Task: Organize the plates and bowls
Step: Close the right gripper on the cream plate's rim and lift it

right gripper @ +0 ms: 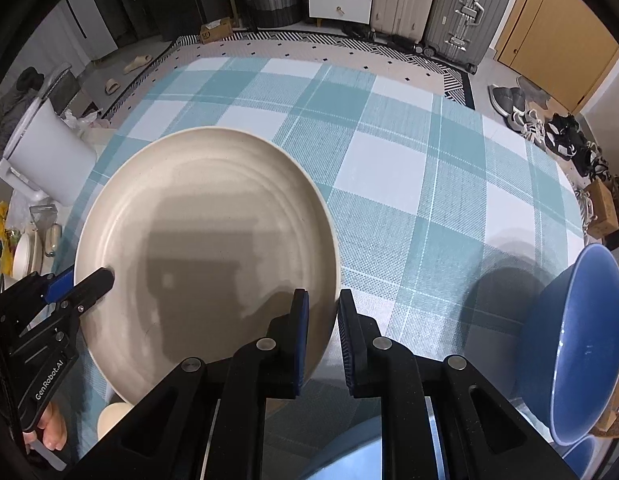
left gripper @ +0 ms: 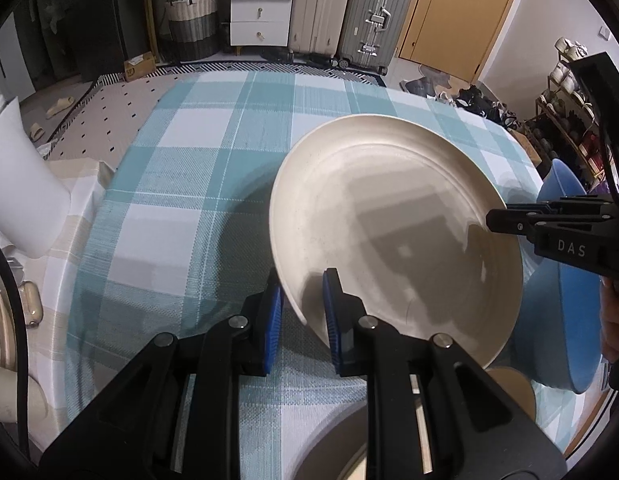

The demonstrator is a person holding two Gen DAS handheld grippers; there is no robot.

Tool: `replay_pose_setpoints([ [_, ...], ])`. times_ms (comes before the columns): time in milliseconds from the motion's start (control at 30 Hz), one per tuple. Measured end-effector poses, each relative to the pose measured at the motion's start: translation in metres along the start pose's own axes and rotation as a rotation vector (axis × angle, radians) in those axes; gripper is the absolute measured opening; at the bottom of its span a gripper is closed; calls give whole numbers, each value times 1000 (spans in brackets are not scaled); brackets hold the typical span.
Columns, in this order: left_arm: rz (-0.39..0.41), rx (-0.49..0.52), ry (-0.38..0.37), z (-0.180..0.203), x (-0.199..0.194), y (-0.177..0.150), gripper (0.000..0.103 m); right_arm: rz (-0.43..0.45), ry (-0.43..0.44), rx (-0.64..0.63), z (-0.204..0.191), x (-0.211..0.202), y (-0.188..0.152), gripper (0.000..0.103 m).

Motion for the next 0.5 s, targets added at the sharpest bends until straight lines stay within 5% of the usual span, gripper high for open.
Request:
replay_pose_setpoints([
  [500,58,13,-5,7,-62,3,17,64,-8,-7,-13,-51,-7,15],
])
Point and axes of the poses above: each gripper's, at about its wrist camera, not at the fingertips, and x roughly the way its jaws point, z to its right, y to its top, the point moved 10 cm from there along x, roughly the way its jaws point, and after that the axes turned 7 degrees about z, right-handed, at the moved point
